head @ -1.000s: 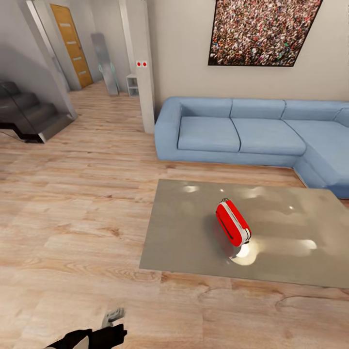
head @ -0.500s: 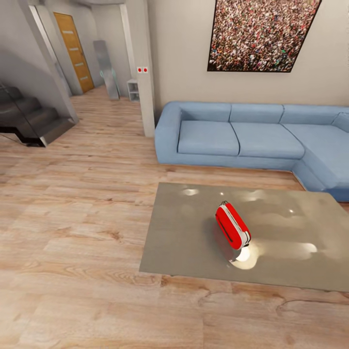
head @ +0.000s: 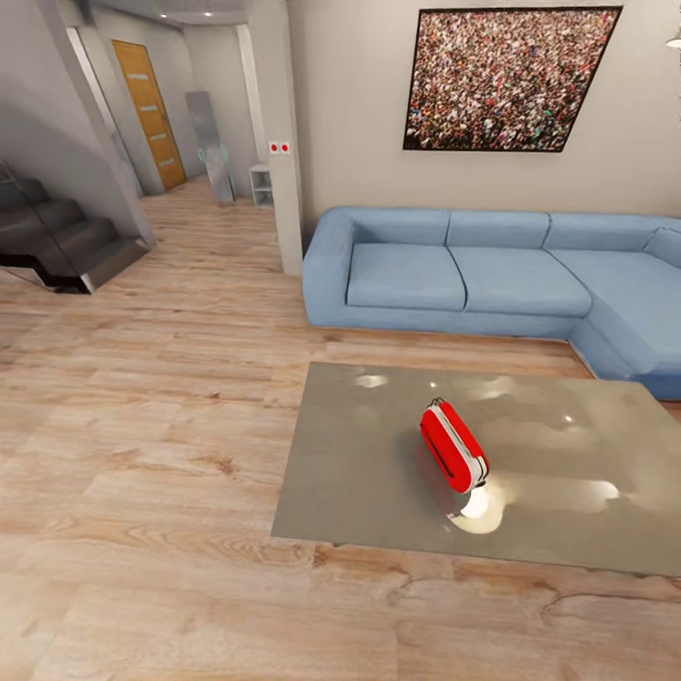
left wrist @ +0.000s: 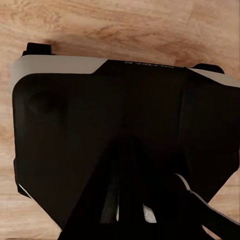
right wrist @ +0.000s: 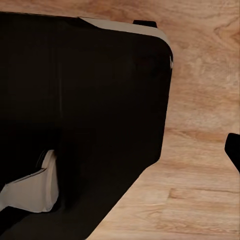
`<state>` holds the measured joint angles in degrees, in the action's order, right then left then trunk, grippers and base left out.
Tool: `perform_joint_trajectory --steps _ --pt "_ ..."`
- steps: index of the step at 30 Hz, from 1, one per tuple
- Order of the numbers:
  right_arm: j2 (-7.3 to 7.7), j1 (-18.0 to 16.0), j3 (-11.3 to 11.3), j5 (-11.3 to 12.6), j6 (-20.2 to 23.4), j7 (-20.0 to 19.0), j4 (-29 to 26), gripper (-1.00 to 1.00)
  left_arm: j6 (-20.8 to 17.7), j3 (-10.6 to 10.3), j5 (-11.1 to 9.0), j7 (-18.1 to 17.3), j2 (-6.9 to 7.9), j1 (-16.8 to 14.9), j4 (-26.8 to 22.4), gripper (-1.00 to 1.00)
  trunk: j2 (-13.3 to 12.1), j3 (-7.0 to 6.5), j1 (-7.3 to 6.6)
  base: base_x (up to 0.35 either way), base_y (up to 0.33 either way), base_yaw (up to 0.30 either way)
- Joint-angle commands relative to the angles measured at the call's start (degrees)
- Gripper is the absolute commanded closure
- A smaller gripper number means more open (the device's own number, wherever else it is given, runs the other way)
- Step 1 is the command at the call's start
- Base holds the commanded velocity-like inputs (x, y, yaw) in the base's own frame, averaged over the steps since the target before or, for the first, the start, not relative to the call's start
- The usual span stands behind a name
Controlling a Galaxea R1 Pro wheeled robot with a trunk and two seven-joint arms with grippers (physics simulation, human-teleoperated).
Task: Turn on the radio receiver that's on the table in the living room.
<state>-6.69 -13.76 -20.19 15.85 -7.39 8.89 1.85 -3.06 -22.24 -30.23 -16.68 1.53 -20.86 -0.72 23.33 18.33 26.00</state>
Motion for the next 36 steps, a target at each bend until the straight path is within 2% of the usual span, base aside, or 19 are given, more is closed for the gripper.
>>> perform_joint_trajectory --steps 1,15,36 --pt "-0.13 0.0 0.0 -0.1 0.0 0.1 0.0 -1.0 0.0 0.0 0.0 0.6 -0.06 0.0 0.0 1.0 0.0 -0.1 0.0 0.0 0.0 0.0" --pt "-1.78 1.0 0.0 -0.4 -0.3 0.7 0.0 -1.0 2.6 0.1 0.0 6.9 -0.03 2.9 0.0 1.0 0.0 -1.38 0.0 0.0 0.0 0.0" --pt "-1.76 1.8 0.0 -1.9 -1.2 0.8 0.0 -1.0 2.7 0.1 -0.2 7.3 0.47 3.5 0.0 1.0 0.0 -3.3 0.0 0.0 0.0 0.0"
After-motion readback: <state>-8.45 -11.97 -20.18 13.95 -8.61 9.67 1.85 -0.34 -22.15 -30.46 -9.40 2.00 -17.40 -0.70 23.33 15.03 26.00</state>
